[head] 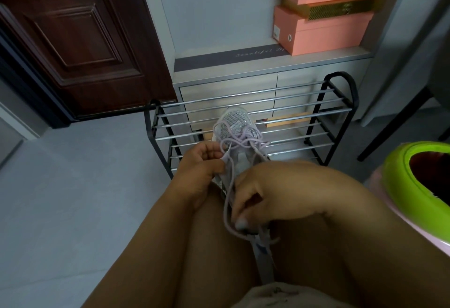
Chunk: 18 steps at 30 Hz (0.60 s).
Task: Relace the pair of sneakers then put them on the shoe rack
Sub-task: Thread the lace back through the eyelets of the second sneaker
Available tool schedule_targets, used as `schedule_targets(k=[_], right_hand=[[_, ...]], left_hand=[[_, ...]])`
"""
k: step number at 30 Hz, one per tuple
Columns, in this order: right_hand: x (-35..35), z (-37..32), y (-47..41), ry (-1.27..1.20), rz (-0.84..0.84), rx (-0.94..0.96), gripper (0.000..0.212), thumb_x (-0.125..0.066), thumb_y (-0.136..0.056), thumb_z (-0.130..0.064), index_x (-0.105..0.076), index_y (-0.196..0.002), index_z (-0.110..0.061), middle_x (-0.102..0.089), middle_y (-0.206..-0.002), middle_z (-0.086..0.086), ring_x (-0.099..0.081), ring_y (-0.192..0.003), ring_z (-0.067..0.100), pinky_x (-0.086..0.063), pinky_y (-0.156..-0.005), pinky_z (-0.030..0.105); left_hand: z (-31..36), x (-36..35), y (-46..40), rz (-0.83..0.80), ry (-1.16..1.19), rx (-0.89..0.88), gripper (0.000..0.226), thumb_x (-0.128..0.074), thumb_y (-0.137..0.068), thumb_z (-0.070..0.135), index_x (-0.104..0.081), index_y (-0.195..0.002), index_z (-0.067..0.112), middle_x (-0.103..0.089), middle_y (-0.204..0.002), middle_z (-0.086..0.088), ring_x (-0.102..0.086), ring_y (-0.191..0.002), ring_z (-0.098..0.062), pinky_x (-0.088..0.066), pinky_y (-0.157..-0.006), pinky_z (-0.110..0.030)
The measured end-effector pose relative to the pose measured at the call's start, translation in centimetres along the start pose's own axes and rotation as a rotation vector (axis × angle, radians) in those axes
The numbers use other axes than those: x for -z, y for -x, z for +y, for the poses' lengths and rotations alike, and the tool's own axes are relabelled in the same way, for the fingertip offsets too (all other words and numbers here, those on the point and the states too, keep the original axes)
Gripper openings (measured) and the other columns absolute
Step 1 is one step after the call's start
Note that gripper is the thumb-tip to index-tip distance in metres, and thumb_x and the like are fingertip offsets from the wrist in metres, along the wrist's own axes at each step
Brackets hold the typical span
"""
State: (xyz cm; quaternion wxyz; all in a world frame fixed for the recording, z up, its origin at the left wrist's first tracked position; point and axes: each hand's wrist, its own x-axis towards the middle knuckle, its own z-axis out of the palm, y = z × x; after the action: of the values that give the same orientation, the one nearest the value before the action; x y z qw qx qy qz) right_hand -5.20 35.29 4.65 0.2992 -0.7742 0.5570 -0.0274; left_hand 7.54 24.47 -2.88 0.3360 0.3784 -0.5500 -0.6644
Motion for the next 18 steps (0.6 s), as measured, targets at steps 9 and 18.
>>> schedule_targets(k=[9,18], right_hand=[[-0.2,0.3,0.0,0.087,0.058,-0.308,0.025,-0.045,-0.095,-0.042,-0.061,-0.109,-0.03,-0.06,-0.082,-0.008,-0.047,-0.048,0.002,-0.033,-0.05,0.014],[-0.1,1.6,-0.8,-0.497,0.387,-0.293,0.017,-0.062,-0.088,-0.026,-0.072,-0.076,-0.019,-0.053,-0.043,-0.008,-0.048,-0.04,0.003,-0.039,-0.046,0.015]], left_hand=[[-0.2,0.0,-0.1,-0.011,0.018,-0.011,0.035,-0.053,-0.068,-0.022,-0.061,-0.089,0.004,-0.061,-0.081,-0.011,-0.059,-0.076,-0.024,-0.052,-0.065,-0.029],[-0.4,0.2,0.2,0.033,-0.016,-0.106,0.041,-0.066,-0.069,-0.004,-0.056,-0.109,0.002,-0.054,-0.085,-0.013,-0.055,-0.077,-0.024,-0.047,-0.065,-0.032]])
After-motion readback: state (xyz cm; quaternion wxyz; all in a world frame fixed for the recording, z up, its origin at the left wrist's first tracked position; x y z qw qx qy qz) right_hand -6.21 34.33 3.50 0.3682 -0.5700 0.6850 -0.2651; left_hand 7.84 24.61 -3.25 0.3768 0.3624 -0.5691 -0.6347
